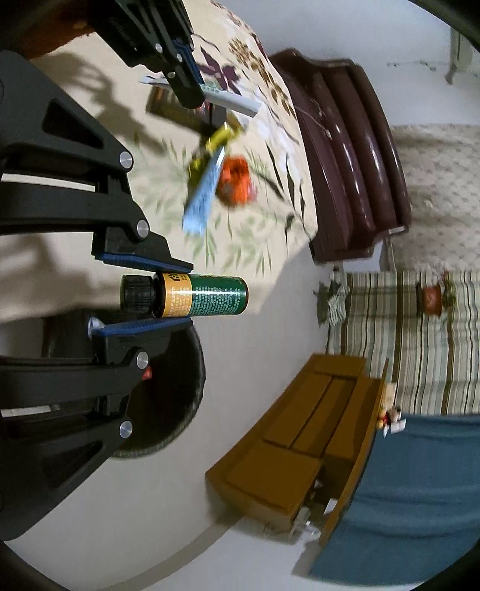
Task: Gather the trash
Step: 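Carry the can and white tube over the bin and open both grippers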
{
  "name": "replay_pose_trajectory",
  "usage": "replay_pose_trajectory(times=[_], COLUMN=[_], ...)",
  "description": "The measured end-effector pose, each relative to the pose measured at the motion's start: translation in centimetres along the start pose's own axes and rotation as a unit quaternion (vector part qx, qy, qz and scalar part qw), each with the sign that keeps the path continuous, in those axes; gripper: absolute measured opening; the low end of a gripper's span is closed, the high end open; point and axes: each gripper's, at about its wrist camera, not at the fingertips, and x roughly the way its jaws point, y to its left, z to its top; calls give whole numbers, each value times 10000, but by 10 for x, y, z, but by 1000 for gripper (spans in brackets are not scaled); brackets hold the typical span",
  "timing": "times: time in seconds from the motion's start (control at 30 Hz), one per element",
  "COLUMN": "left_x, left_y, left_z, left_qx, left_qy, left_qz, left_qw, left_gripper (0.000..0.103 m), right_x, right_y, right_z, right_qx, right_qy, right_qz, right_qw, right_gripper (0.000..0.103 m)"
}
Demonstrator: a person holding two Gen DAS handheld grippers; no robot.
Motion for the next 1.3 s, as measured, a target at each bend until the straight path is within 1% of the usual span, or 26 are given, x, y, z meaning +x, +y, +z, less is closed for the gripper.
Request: replay_pose_trajectory(times=[0.17,0.43,0.63,0.9,0.97,1.07,1.13,1.17,1.2,1.3], left_x=[21,59,86,101,103,105,105,104,104,103], left_y=[-37,-90,-117,-134,-137,-139,-138,-137,-136,-134], left_z=[7,15,17,23,23,23,23,23,23,22], left_qx=[284,666,909,1023,1052,1059,1032,1012,983,936], left_qy=[26,202,413,520,521,549,539,526,506,506], left_qz=[-158,-298,-240,-222,-170,-161,-152,-151,-159,-153], left_qw=[9995,9971,9947,9931,9929,9927,9931,9934,9937,9942], left_gripper=[18,18,18,19,19,24,34,42,44,44], right_x=[7,25,38,49,50,51,52,52,52,51], right_y=[-41,-89,-110,-122,-123,-125,-124,-124,-125,-126], right_z=[-1,-7,-12,-14,-13,-14,-15,-15,-15,-15], right_qx=[221,472,584,660,668,682,707,711,711,738], right_qy=[-26,51,114,126,131,134,127,126,121,113], right_qz=[-283,-484,-481,-458,-455,-446,-418,-406,-416,-435], right_qw=[9994,9977,9971,9967,9966,9966,9965,9966,9965,9963], right_gripper=[23,23,23,23,23,24,25,25,25,26])
